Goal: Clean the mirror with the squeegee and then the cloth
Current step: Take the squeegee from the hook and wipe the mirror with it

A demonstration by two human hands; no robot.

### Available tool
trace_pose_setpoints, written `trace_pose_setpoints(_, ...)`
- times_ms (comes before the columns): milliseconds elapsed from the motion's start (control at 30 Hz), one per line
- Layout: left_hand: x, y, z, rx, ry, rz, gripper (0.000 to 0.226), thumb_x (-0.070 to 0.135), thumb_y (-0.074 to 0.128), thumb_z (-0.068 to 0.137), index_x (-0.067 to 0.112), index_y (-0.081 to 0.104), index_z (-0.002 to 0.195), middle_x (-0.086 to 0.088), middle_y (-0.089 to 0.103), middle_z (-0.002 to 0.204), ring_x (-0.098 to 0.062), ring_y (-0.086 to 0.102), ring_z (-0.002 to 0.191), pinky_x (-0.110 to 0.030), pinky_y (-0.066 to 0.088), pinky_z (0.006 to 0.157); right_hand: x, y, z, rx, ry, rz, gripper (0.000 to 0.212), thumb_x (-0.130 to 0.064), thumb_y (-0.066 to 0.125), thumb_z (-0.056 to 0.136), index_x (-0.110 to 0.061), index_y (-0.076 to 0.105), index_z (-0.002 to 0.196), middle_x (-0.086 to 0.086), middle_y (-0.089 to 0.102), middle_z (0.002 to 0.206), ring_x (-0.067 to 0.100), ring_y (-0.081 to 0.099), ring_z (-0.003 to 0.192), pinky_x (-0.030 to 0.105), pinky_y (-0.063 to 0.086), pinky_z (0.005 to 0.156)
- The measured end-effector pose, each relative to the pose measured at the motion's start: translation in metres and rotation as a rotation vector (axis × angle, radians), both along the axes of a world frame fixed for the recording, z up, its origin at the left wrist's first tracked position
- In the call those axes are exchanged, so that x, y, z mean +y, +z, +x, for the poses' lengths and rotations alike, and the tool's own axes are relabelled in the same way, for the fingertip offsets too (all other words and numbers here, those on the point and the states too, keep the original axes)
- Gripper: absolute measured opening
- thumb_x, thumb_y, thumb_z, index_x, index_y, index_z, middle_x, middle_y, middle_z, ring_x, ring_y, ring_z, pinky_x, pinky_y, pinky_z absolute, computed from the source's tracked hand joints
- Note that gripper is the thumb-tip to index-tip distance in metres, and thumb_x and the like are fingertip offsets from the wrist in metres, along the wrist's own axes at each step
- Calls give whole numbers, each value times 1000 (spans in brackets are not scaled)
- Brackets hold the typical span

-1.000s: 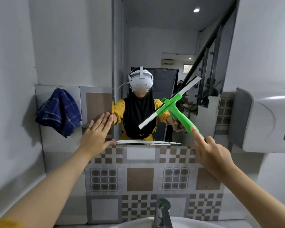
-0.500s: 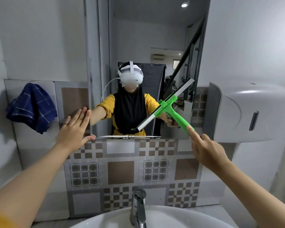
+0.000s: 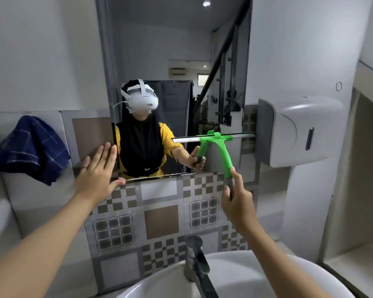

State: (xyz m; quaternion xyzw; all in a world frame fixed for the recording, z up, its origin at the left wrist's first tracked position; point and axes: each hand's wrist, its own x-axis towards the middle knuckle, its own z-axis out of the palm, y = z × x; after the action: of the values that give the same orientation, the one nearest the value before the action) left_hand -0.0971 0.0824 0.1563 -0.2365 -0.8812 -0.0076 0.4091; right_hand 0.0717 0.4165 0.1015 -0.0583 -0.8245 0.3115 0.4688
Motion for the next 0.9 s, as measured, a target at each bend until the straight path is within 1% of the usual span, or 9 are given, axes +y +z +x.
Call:
trace_pose_setpoints(100,0,-1,0,19,-26,-4,108,53,69,68,9,8,147,-12,14,153,-27,15,140,-52,21,106,-29,-4,-5,3,1,-165,49,-4,48,94,-8,32,140,2,53,57,13,47,41,16,38,38)
trace_pose_setpoints(133,-1,-1,0,21,-32,-4,108,51,69,68,9,8,147,-12,13,153,-27,15,140,-52,21,106,-38,-4,-6,0,1,-225,48,-6,47,94,-9,32,140,3,54,59,14,48,43,21,40,39)
trace_pose_setpoints(233,0,-1,1,13,-47,-4,108,49,71,70,9,7,147,-13,11,153,-28,14,140,-52,21,106,-61,-4,-7,-3,4,-406,45,-8,47,94,-16,34,136,3,54,64,12,49,47,21,41,42)
trace_pose_setpoints(300,0,-1,1,10,-63,3,108,47,72,69,9,7,147,-13,11,153,-29,14,140,-52,20,106,-74,-1,-8,-2,-14,-479,44,-10,47,93,-20,34,134,2,55,68,14,51,52,29,46,47)
trace_pose_setpoints(367,0,-1,1,11,-76,11,108,46,72,70,9,7,147,-13,11,153,-29,13,140,-51,18,106,-86,3,-10,15,-29,-534,41,-11,46,93,-19,36,132,1,55,70,15,53,55,34,48,51)
trace_pose_setpoints(533,2,0,2,-6,-75,20,108,46,71,70,9,5,147,-14,10,153,-30,12,141,-50,16,108,-119,22,-17,58,-19,-732,38,-11,41,93,-19,35,130,6,56,79,15,52,56,27,41,48)
trace_pose_setpoints(700,2,1,3,-24,-67,26,109,45,73,69,9,5,147,-13,9,154,-29,11,141,-49,16,109,-145,35,-24,68,-2,-869,38,-12,39,93,-18,32,130,9,56,83,19,56,60,30,47,50)
trace_pose_setpoints(800,2,1,4,-21,-66,21,109,45,73,69,9,5,147,-13,9,154,-29,10,142,-48,14,110,-158,36,-25,73,23,-920,38,-12,40,93,-19,32,130,14,59,92,21,58,66,31,48,54)
trace_pose_setpoints(900,1,1,4,-16,-67,22,109,45,74,67,8,9,147,-14,12,154,-30,14,141,-48,15,109,-175,35,-27,80,44,-944,38,-12,40,93,-19,32,129,18,60,93,24,59,64,31,50,55)
